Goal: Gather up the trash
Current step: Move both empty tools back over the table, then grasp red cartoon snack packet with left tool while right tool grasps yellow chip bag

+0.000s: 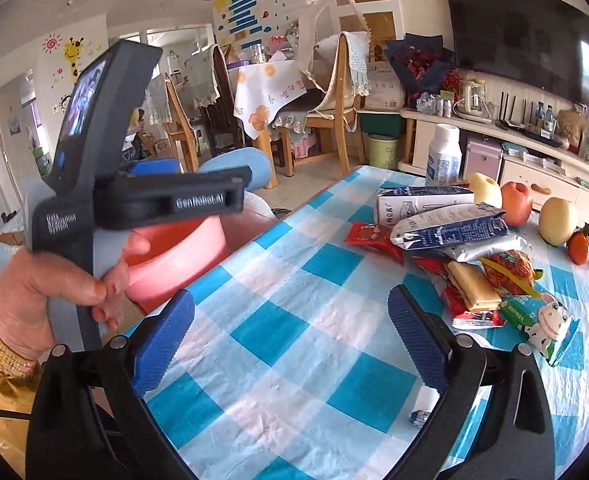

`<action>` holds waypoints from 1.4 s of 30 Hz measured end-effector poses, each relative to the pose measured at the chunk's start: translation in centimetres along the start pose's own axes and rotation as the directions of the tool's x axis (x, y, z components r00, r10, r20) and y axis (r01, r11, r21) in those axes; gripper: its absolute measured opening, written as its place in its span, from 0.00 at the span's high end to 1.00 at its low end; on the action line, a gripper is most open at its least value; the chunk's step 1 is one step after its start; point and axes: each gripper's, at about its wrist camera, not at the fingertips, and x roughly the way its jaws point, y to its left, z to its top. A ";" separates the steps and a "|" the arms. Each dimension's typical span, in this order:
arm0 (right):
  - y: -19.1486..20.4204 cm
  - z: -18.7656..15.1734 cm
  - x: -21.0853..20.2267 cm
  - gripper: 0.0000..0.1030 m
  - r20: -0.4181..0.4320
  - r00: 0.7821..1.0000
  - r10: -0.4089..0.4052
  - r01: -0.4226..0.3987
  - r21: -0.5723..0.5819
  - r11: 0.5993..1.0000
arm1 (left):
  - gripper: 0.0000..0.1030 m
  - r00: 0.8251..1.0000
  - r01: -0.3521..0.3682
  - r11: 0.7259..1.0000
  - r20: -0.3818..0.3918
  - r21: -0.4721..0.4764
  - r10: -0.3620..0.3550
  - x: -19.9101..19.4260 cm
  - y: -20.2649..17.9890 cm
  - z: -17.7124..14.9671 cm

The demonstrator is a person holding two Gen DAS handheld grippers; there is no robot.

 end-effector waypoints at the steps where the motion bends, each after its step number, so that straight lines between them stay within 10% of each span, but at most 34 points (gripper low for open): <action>1: -0.2 0.0 -0.2 0.05 0.000 1.000 -0.001 0.001 0.004 1.000 | 0.11 1.000 0.012 1.000 0.000 0.014 -0.012 0.1 -0.5 -0.1; 29: -12.4 -0.4 -5.2 0.05 -0.011 0.984 -0.180 0.180 0.133 0.975 | 0.11 0.972 0.199 0.971 -0.152 0.134 -0.178 5.2 -10.9 -0.9; 42: -21.1 -1.7 -4.3 0.05 -0.158 0.961 -0.228 0.264 0.268 0.926 | 0.11 0.958 0.197 0.975 -0.231 0.101 -0.170 9.7 -12.7 -0.8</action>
